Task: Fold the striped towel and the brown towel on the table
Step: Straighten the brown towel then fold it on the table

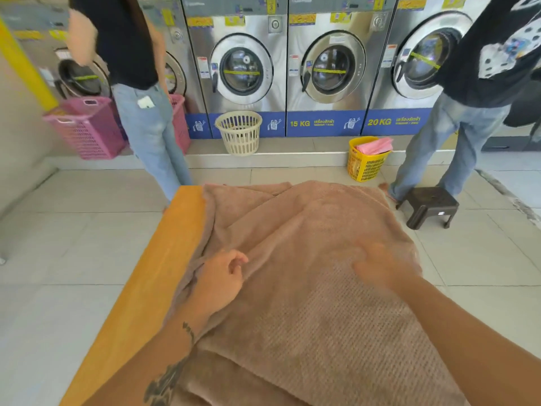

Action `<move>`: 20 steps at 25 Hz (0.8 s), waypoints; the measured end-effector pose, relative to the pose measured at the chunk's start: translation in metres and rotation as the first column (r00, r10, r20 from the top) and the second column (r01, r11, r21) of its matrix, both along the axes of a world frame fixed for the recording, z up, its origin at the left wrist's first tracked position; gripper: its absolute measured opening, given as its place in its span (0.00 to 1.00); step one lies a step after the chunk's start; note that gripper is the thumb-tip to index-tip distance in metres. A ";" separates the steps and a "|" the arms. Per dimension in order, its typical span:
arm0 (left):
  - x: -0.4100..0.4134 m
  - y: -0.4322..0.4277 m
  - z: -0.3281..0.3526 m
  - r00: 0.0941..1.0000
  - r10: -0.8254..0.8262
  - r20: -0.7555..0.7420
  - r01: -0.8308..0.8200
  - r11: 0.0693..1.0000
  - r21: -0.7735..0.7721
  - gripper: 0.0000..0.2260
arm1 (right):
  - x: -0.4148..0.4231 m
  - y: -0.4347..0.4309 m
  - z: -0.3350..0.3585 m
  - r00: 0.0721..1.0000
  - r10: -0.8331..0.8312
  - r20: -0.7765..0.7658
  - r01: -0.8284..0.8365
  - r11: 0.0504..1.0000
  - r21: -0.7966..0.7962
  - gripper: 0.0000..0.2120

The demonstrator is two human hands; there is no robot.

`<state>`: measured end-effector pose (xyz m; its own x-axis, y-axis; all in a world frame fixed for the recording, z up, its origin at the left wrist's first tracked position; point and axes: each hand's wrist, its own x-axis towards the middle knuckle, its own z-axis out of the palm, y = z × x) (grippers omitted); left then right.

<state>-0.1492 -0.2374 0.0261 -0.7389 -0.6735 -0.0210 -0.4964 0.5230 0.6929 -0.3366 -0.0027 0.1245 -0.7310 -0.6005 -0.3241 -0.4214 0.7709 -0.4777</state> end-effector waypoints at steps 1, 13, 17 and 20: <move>0.026 0.006 0.000 1.000 0.020 0.015 -0.020 1.000 0.007 0.12 | 0.024 0.002 0.009 1.000 0.021 0.008 -0.021 1.000 -0.020 0.19; 0.208 0.023 -0.033 0.925 -0.056 0.375 0.029 0.996 0.079 0.27 | 0.198 -0.027 -0.067 0.969 0.087 0.229 -0.106 0.992 0.068 0.20; 0.229 0.008 -0.034 0.962 -0.146 0.232 0.126 0.987 0.098 0.23 | 0.261 -0.055 -0.080 0.870 -0.028 0.493 -0.007 0.998 0.069 0.09; 0.247 -0.017 -0.033 0.979 -0.180 0.093 0.169 0.979 0.115 0.15 | 0.314 -0.077 -0.102 0.823 -0.190 0.535 0.095 0.975 0.200 0.07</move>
